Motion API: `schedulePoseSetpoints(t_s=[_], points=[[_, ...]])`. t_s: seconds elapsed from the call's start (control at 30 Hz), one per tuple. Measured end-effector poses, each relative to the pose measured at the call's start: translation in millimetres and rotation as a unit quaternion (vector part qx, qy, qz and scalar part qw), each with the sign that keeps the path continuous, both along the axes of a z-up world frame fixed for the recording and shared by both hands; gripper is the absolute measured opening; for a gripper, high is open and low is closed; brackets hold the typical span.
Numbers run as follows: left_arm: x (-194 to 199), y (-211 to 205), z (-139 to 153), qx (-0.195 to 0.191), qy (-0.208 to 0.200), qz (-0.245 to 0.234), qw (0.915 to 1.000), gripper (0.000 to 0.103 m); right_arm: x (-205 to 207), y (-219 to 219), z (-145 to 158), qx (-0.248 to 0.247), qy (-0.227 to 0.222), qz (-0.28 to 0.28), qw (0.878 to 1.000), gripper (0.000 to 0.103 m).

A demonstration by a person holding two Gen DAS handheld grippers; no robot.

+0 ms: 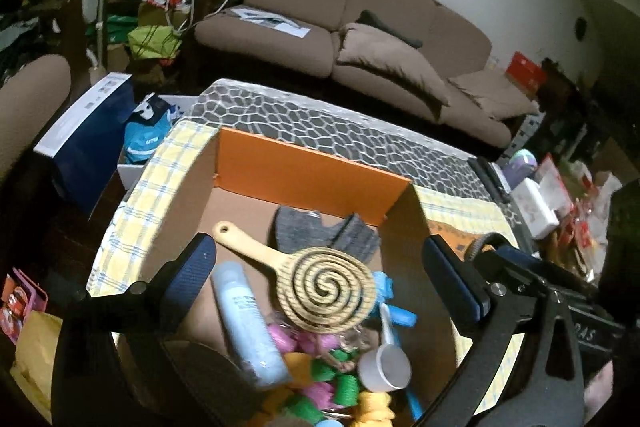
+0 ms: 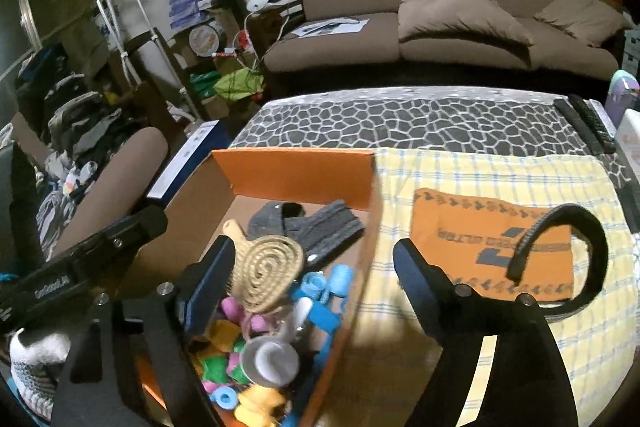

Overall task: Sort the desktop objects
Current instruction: 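Carry the paddle and gray headband over the orange box and open both tools, then move right tool to the black patterned headband and grasp it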

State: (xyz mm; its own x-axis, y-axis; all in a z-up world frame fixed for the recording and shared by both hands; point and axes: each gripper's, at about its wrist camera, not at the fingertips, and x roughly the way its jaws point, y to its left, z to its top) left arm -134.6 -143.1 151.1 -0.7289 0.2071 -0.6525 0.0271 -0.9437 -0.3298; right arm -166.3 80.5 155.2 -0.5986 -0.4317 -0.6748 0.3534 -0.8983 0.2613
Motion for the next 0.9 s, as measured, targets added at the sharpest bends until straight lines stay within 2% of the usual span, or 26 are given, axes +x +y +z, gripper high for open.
schedulePoseSetpoints(t_s=[0.17,0.27,0.5,0.63,0.9], points=[[3.7,30.1,5.6,-0.011,0.005,-0.025,0.9996,0.103,0.6,24.7,0.3,0.009,-0.001,-0.015,1.000,0.092],[4.1,55.0,5.9,-0.023,0.005,-0.046,0.9987,0.103,-0.8,44.7,-1.4,0.017,-0.002,-0.034,0.999,0.101],[3.7,113.3,4.0,-0.044,0.006,-0.098,0.9942,0.103,-3.3,93.5,-13.5,0.043,-0.017,-0.075,0.996,0.101],[2.8,155.5,2.4,-0.069,0.008,-0.141,0.9875,0.103,-4.0,123.9,-22.0,0.046,-0.032,-0.095,0.994,0.101],[0.7,210.6,-11.2,-0.092,-0.007,-0.177,0.9798,0.103,-5.9,175.0,-36.8,0.044,-0.059,-0.139,0.988,0.101]])
